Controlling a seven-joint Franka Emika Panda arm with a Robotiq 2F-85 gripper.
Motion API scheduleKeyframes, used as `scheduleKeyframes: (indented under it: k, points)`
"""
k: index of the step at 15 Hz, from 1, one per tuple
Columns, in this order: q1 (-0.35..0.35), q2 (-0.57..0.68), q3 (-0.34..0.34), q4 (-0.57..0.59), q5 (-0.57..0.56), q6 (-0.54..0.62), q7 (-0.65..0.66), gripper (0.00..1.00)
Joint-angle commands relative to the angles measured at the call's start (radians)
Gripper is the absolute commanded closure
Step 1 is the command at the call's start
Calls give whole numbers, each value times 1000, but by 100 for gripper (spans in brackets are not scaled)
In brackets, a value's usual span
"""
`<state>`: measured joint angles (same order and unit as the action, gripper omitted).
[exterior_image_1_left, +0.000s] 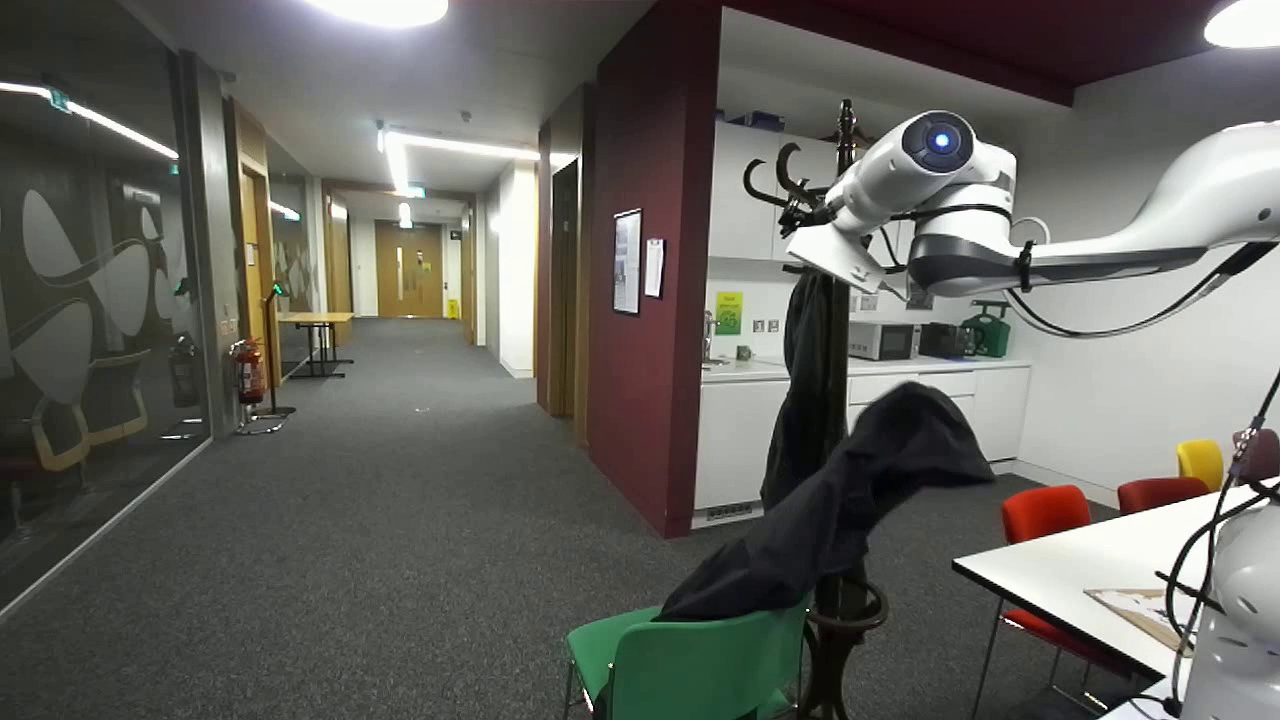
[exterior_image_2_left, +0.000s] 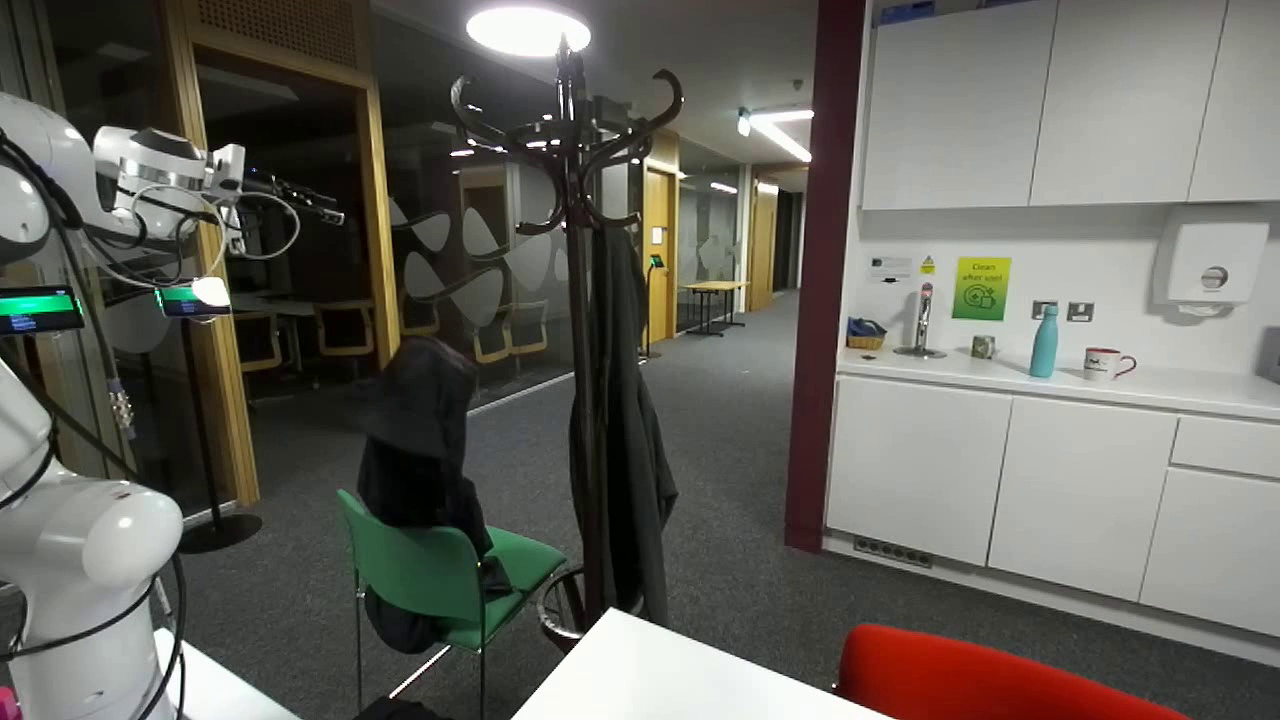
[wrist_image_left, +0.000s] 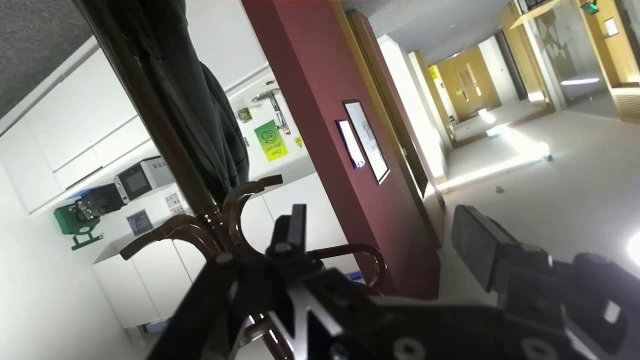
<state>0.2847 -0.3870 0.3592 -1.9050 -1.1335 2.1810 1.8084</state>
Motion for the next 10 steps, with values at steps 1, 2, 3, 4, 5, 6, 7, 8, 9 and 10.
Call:
scheduleKeyframes:
  k: [1,2,3,4,5,6,7,8,9,10]
  points:
    - [-27,-13,13,-2,-32,8,16,0]
    - [-27,-12,12,-2,-33,10,15,0]
    - [-27,-10,12,0,-33,9,12,0]
    - [-27,-9,12,0,-34,9,13,0]
    - [-28,-8,14,1,-37,8,13,0]
    - [-29,-7,13,0,-39,8,13,0]
    - [-28,-8,13,1,-40,6,10,0]
    - [-28,-8,12,0,-41,6,11,0]
    - [-28,-7,13,1,-43,5,11,0]
    - [-28,-7,12,0,-43,7,9,0]
